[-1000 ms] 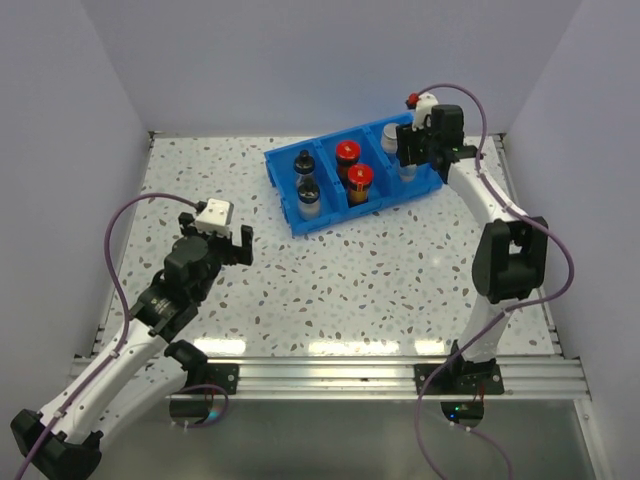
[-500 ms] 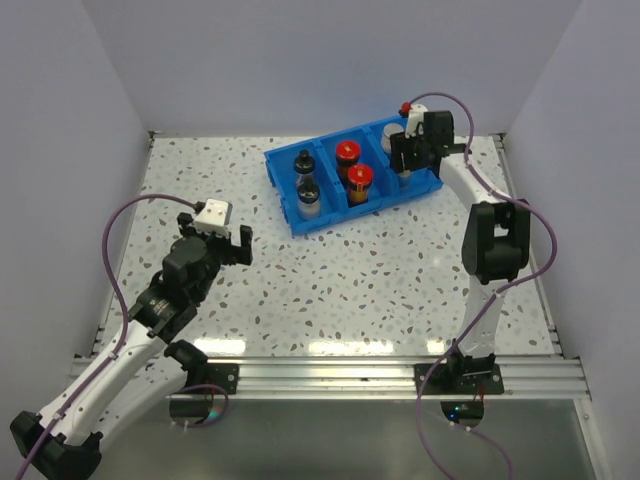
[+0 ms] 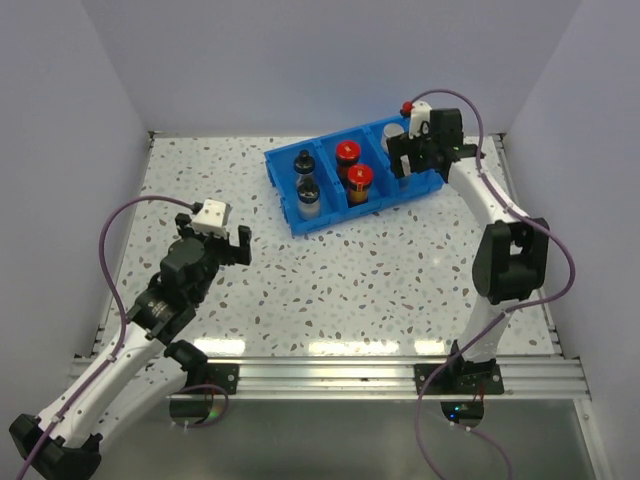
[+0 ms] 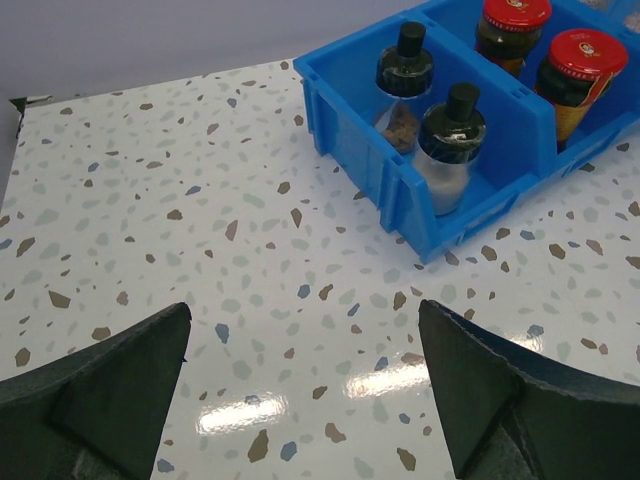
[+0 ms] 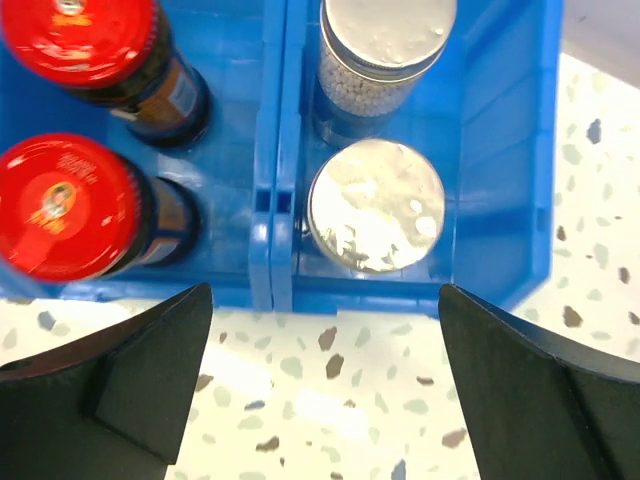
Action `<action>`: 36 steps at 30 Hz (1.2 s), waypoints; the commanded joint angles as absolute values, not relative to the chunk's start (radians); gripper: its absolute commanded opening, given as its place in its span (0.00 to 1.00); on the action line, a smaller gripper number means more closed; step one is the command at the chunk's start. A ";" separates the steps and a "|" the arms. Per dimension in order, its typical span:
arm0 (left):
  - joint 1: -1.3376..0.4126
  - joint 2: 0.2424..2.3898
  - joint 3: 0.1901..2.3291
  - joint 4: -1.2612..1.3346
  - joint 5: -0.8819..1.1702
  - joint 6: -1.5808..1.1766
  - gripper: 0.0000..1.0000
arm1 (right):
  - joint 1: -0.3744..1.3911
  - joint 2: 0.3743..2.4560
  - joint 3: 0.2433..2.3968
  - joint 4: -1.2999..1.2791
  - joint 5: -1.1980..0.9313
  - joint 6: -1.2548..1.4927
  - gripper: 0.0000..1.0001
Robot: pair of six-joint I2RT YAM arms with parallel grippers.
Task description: Organize the condiment bottles
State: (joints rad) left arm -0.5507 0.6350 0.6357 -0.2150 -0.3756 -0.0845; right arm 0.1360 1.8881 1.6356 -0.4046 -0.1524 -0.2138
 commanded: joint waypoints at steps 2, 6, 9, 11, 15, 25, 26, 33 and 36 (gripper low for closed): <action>-0.546 0.624 0.623 -0.189 -0.396 -0.071 1.00 | 0.137 1.697 1.591 -0.468 -0.181 -0.259 0.98; -0.546 0.626 0.623 -0.192 -0.410 -0.071 1.00 | 0.138 1.568 1.507 -0.494 -0.199 -0.270 0.99; -0.546 0.621 0.621 -0.193 -0.425 -0.071 1.00 | 0.137 1.450 1.413 -0.492 -0.198 -0.268 0.99; -0.546 0.612 0.620 -0.195 -0.431 -0.072 1.00 | 0.135 1.389 1.335 -0.488 -0.183 -0.226 0.98; -0.548 0.594 0.606 -0.180 -0.477 -0.078 1.00 | 0.114 1.190 1.192 -0.488 -0.224 -0.140 0.99; -0.429 0.658 0.610 -0.126 -0.471 -0.136 1.00 | 0.104 0.695 0.838 -0.353 0.106 -0.063 0.98; -0.387 0.667 0.614 -0.120 -0.442 -0.147 1.00 | 0.104 0.678 0.804 -0.344 0.120 -0.055 0.99; -0.242 0.733 0.638 -0.104 -0.471 -0.160 1.00 | 0.101 0.647 0.724 -0.307 0.290 0.058 0.99; -0.241 0.713 0.595 -0.083 -0.485 -0.143 1.00 | 0.095 0.631 0.713 -0.293 0.348 0.092 0.98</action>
State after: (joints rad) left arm -0.2489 0.7357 0.6041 -0.1711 -0.4492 -0.1455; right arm 0.1036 0.6510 0.7147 -0.3603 0.2321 0.0231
